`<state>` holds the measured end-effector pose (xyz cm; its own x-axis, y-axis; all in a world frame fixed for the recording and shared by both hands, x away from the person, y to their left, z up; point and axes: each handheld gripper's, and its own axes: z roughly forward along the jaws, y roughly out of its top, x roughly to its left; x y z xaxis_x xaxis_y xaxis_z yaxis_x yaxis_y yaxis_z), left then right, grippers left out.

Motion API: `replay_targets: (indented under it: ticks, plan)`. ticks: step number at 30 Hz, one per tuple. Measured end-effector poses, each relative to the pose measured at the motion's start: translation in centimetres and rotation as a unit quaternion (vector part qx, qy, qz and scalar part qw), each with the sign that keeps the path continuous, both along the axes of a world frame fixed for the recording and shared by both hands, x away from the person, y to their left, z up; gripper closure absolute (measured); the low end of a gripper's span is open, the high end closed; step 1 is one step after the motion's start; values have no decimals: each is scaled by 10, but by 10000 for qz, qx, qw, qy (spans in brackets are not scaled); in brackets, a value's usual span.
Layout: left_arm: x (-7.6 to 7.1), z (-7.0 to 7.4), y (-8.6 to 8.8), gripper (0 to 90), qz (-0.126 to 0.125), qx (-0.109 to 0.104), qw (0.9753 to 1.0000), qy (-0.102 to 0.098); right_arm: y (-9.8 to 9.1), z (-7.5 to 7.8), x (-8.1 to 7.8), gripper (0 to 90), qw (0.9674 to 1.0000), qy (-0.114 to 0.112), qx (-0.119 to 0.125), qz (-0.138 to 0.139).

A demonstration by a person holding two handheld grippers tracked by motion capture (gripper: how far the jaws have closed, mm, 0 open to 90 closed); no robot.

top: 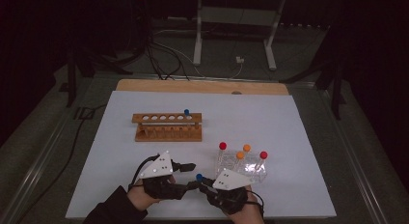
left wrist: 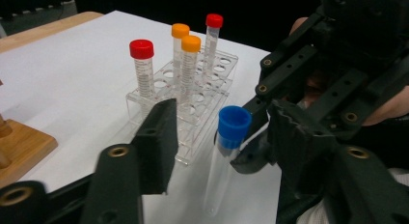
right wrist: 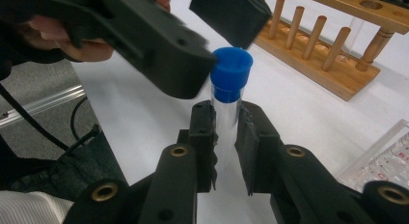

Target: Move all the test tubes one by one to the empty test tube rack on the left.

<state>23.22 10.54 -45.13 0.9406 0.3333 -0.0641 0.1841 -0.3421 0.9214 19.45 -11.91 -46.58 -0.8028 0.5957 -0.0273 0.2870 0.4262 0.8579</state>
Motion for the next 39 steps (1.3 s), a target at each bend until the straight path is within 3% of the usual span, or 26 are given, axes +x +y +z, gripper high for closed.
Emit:
replay_targets:
  ticks: [11,13,19,25,31,36,39]
  plan:
    - [4,-2,-7,708,-169,47,9998,-23,0,0,0,770,10000,12,20,5]
    - [3,-2,-7,746,-202,49,9997,-99,-1,1,0,770,10000,9,48,-17]
    - [4,-2,-7,770,-262,66,9995,-154,-1,0,1,769,10000,3,42,-11]
    - [5,1,-4,775,-235,17,9996,-175,-3,1,0,755,9998,-35,184,-20]
    - [12,1,5,776,103,79,9997,-204,-13,7,3,634,9991,-128,363,-161]
    - [18,5,13,776,267,94,9992,-268,-22,11,3,440,9979,-259,521,-286]
    - [21,8,16,776,346,105,9989,-288,-26,14,4,318,9972,-208,649,-297]
